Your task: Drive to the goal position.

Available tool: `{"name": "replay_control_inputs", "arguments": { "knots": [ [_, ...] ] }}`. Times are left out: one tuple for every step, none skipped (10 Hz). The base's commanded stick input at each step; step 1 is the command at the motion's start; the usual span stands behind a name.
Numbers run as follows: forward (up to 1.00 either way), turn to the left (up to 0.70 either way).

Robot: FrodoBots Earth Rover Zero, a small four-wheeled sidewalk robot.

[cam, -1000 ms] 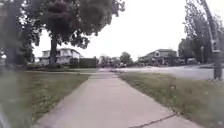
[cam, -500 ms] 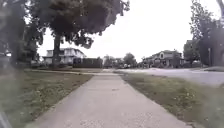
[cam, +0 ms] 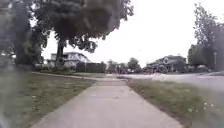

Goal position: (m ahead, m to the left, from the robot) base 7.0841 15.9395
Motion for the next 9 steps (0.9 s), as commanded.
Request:
{"name": "replay_control_inputs", "arguments": {
  "knots": [
    [0.7,0.0],
    [0.7,0.0],
    [0.7,0.0],
    [0.7,0.0],
    [0.7,0.0],
    [0.7,0.0],
    [0.7,0.0],
    [0.7,0.0],
    [0.7,0.0]
  ]
}}
